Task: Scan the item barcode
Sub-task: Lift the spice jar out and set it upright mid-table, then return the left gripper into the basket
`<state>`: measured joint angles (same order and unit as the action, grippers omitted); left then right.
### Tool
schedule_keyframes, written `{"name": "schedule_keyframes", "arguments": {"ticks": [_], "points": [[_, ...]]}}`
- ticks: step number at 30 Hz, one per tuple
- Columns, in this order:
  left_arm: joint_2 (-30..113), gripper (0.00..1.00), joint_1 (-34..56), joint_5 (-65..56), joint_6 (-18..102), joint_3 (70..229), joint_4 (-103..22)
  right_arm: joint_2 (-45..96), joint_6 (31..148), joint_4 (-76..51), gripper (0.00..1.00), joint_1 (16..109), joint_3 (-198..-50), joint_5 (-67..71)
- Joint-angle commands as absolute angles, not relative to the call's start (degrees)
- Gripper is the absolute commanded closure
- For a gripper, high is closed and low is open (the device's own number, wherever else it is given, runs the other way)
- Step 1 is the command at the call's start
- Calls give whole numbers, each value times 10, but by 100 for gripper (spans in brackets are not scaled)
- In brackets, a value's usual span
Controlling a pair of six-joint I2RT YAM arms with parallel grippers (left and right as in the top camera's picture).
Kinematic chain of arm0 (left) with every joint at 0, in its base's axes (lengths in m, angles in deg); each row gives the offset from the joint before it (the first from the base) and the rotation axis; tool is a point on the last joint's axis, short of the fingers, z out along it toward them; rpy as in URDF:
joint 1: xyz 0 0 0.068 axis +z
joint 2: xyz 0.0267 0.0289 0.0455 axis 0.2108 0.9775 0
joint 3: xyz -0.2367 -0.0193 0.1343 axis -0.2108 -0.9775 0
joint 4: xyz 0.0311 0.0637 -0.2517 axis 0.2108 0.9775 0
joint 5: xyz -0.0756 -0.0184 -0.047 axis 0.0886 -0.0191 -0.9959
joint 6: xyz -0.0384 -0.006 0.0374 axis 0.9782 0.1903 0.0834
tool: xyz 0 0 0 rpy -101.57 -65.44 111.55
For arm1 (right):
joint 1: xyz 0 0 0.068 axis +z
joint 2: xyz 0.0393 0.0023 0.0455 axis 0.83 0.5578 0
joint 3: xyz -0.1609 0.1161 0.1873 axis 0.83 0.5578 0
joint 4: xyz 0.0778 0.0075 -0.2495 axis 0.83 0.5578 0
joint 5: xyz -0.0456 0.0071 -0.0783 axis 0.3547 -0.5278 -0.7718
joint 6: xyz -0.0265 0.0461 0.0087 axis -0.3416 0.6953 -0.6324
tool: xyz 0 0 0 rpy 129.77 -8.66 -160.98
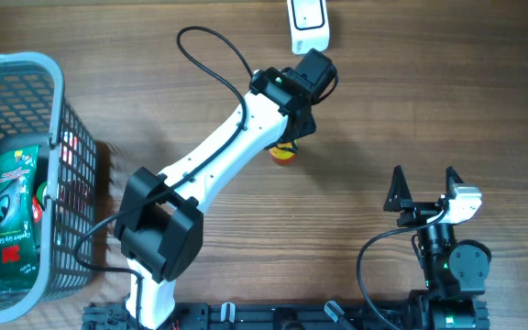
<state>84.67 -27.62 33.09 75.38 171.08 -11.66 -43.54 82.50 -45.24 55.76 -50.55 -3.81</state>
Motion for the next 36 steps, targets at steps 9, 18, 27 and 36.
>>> {"name": "schedule_keyframes", "arguments": {"ticks": [9, 18, 27, 36], "points": [[784, 7, -281, 381, 688, 1778, -63, -434, 814, -453, 0, 563, -504, -29], [662, 0, -245, 507, 685, 1877, 13, -434, 814, -453, 0, 563, -504, -29], [576, 0, -89, 508, 688, 1877, 88, -434, 814, -453, 0, 563, -504, -29], [528, 0, 72, 505, 691, 1877, 109, -434, 814, -453, 0, 563, -504, -29]]}}
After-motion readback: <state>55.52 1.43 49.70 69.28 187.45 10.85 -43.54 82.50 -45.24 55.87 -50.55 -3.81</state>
